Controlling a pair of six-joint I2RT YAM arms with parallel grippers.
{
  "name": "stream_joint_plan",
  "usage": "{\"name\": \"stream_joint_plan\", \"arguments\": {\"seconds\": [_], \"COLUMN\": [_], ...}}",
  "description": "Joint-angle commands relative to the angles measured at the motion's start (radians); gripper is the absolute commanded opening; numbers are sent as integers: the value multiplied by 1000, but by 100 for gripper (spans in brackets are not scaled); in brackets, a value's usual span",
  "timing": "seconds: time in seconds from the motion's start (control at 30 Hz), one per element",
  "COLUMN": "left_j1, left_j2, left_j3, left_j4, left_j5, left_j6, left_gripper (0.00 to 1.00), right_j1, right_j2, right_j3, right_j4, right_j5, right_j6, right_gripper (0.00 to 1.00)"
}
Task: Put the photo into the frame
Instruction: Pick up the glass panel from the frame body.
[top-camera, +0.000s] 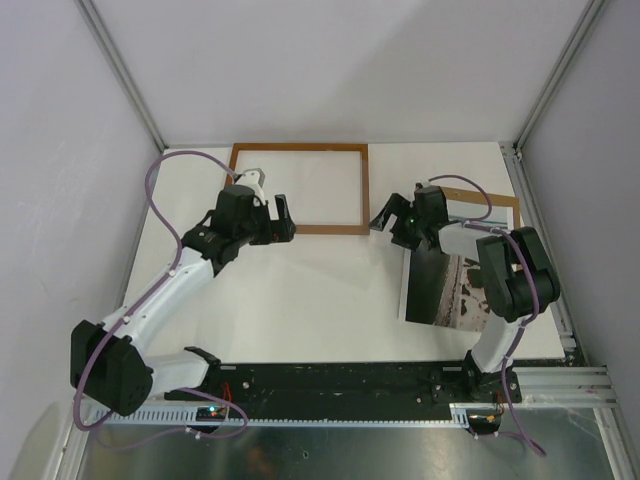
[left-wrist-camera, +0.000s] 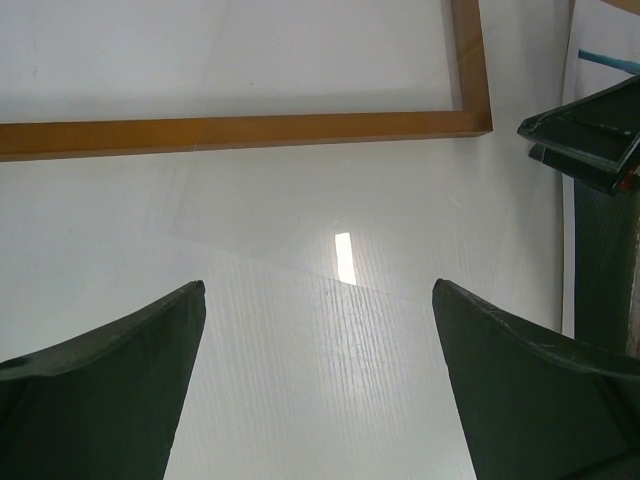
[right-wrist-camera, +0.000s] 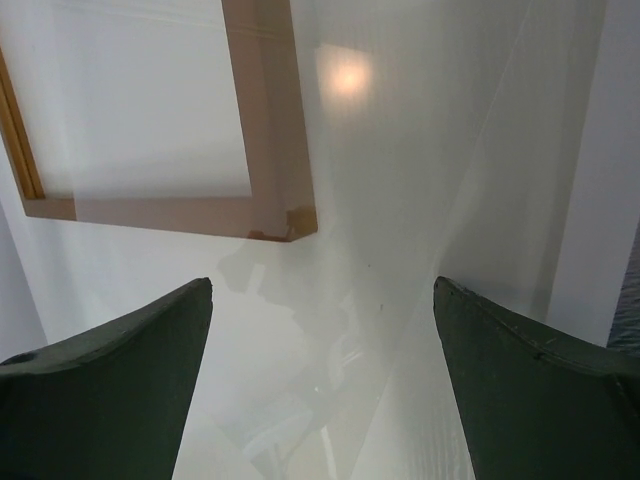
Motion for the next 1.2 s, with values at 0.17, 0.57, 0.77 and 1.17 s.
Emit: {"name": "stream_joint_plan", "arguments": {"seconds": [0.17, 0.57, 0.77, 1.17], "left_j1": [13, 12, 13, 15], "left_j2": [10, 16, 19, 22], "left_j3": [1, 7, 10, 14], "left_j4": [16, 16, 15, 16], "left_j5": [24, 56, 61, 67], "left_j6": [0, -6, -8, -12], "left_gripper": [100, 100, 100, 100], "right_j1": [15, -68, -85, -94], "right_j2": [-29, -11, 30, 172], "right_j3": [-24, -238, -272, -268], "right_j4": [19, 413, 560, 787], "right_j5": [35, -92, -125, -149], "right_j6": [40, 167, 215, 328], "right_gripper": [96, 94, 93, 90]}}
